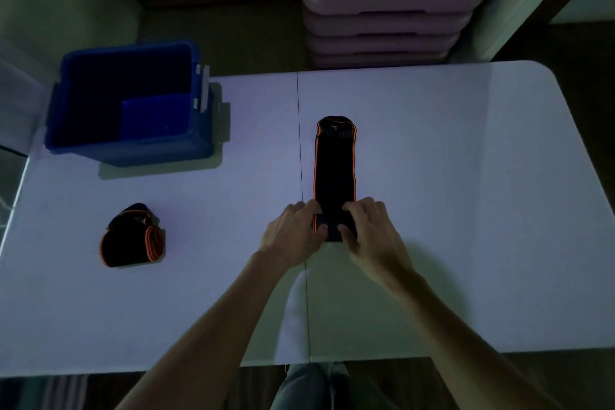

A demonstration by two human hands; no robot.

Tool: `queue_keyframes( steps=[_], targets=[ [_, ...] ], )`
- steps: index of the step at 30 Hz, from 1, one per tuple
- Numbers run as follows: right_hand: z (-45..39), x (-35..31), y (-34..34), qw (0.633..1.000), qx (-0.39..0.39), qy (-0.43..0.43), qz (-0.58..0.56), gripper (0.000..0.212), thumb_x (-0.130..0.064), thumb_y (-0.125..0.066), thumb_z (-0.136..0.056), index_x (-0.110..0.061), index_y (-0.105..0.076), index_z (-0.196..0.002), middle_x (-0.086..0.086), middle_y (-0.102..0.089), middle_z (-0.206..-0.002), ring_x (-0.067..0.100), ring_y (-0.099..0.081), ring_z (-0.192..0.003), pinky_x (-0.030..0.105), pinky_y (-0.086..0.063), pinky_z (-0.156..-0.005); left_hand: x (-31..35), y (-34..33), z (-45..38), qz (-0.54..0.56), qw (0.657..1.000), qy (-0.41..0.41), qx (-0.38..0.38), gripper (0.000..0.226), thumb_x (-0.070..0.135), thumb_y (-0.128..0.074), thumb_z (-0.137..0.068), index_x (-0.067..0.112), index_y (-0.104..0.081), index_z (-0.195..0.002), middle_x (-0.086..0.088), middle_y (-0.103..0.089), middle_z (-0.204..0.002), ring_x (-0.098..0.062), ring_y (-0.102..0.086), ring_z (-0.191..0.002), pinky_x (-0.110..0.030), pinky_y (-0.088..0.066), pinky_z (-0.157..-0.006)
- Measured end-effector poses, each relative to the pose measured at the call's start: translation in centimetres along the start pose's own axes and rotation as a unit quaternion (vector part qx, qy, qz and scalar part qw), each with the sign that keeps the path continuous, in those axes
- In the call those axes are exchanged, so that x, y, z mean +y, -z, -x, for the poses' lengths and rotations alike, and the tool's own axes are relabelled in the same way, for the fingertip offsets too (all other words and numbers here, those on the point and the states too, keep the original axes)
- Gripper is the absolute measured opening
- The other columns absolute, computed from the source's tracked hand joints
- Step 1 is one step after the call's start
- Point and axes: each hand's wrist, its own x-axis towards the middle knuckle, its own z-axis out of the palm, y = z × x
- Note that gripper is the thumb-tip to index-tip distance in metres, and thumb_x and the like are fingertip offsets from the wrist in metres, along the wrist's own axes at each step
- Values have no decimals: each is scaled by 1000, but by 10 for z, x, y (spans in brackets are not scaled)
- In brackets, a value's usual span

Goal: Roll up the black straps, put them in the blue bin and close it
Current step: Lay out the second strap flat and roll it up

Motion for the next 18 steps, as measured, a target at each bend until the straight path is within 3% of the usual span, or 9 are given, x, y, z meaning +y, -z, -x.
queue_keyframes(
  steps=[4,7,12,18],
  targets=[
    [8,10,-7,997,-31,63,19,58,-31,-77,-77,-8,-55,-126,11,-58,-122,27,-56,-110,36,-55,-86,-6,4,-8,-11,1000,-14,11,38,40,-59,-91,24,-50,-124,-3,-54,-120,-26,-55,-111,-43,-53,-79],
    [0,13,-8,998,-36,55,12,63,-23,-84,-69,-6,-58,-124,13,-59,-123,31,-58,-110,40,-57,-85,-13,5,-6,-16,994,-98,37,35,38,-63,-91,21,-54,-121,-1,-51,-123,-23,-52,-110,-43,-55,-72],
    [-18,16,6,995,-46,68,50,52,-34,-71,-80,-10,-59,-125,11,-51,-123,27,-51,-113,32,-55,-80,-30,4,-4,-64,981,-177,46,57,37,-70,-83,23,-54,-135,6,-55,-129,-17,-52,-114,-35,-56,-73],
    [-49,21,24,992,-114,46,-18,46,-39,-57,-93,-16,-54,-133,5,-50,-118,20,-41,-111,32,-49,-87,-15,20,-27,7,992,-124,22,36,33,-58,-85,27,-63,-120,9,-58,-114,-15,-50,-108,-38,-54,-74]
  ],
)
